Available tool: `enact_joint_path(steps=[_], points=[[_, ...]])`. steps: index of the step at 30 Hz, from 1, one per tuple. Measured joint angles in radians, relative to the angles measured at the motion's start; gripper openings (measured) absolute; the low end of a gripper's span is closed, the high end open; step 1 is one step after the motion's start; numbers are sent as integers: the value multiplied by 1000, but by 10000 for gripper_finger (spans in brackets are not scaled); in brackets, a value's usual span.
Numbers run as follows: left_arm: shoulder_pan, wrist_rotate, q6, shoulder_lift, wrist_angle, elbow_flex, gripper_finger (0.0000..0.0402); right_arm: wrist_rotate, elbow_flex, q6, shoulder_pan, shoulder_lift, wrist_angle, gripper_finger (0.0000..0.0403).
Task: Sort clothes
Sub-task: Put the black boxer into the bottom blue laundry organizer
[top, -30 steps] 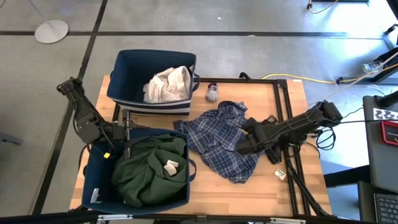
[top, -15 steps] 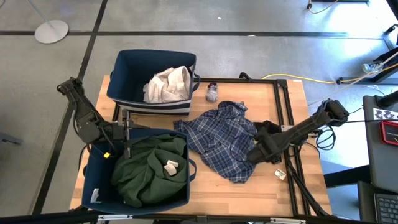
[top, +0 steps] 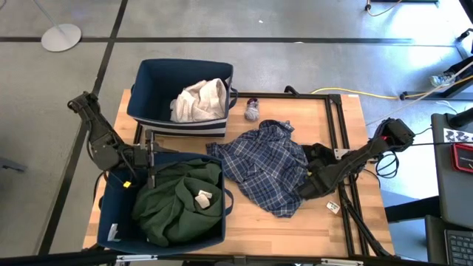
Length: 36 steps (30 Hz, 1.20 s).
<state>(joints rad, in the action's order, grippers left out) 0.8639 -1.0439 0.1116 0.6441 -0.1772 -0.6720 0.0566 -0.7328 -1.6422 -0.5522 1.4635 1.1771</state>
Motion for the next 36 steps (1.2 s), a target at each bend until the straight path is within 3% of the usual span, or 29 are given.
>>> enact_joint_path(steps=[7, 10, 13, 20, 26, 31, 36], points=[[0, 0, 0, 0, 0, 0, 139, -13, 94, -8, 0, -4, -160, 240], [0, 0, -1, 0, 0, 0, 139, -19, 104, -8, 0, -3, -165, 221], [0, 0, -5, 0, 0, 0, 139, -19, 105, -1, 0, -2, -182, 173], [0, 0, -7, 0, 0, 0, 139, -1, 85, 89, 1, -1, -227, 16], [0, 0, -4, 0, 0, 0, 139, 33, -42, 118, 2, 2, -89, 29], [0, 0, -2, 0, 0, 0, 139, -38, -207, 176, 2, 2, 4, 7], [0, 0, -3, 0, 0, 0, 139, -130, -370, 210, 3, 2, 46, 14]])
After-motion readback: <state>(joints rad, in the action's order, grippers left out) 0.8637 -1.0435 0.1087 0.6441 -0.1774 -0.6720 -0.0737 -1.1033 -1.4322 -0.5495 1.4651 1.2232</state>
